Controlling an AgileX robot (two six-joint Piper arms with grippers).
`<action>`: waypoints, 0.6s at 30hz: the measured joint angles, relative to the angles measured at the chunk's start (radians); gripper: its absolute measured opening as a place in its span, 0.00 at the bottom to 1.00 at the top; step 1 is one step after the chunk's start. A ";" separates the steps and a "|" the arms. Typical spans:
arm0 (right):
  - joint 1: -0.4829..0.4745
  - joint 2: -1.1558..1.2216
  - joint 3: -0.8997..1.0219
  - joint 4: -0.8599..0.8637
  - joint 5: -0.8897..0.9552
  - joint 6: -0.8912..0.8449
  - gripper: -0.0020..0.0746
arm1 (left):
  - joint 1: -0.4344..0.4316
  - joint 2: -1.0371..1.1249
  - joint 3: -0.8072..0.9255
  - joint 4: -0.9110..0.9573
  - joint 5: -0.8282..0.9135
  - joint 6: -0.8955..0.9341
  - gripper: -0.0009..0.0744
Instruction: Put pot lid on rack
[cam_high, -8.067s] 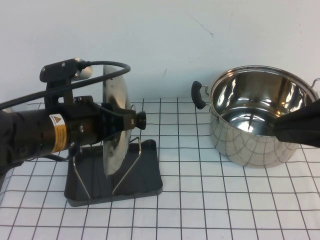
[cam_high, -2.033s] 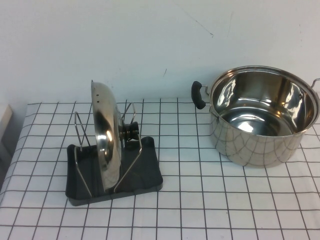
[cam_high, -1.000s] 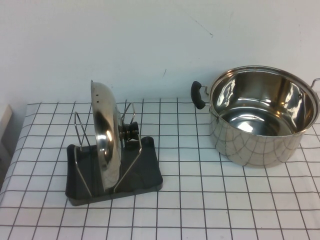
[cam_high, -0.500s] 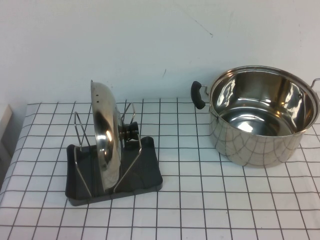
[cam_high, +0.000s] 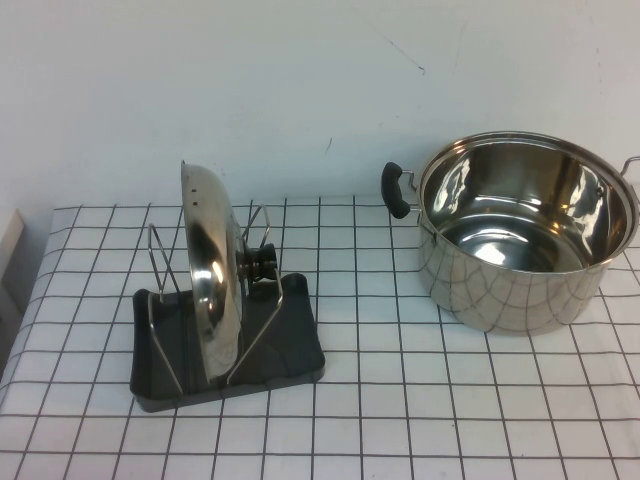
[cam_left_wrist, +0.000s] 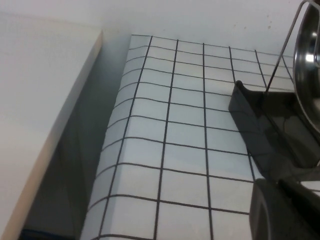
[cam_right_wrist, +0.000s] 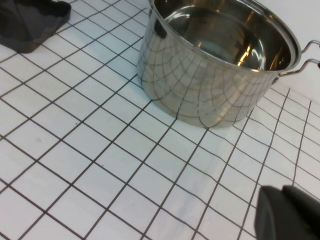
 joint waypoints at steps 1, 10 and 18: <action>0.000 0.000 0.000 0.000 0.000 0.000 0.02 | 0.000 0.000 0.000 -0.004 0.000 0.046 0.01; 0.000 0.000 0.000 0.000 0.000 0.000 0.02 | 0.000 0.000 0.000 -0.019 -0.007 0.203 0.01; 0.000 0.000 0.000 0.000 0.000 0.000 0.02 | -0.010 0.000 0.000 -0.050 -0.007 0.205 0.01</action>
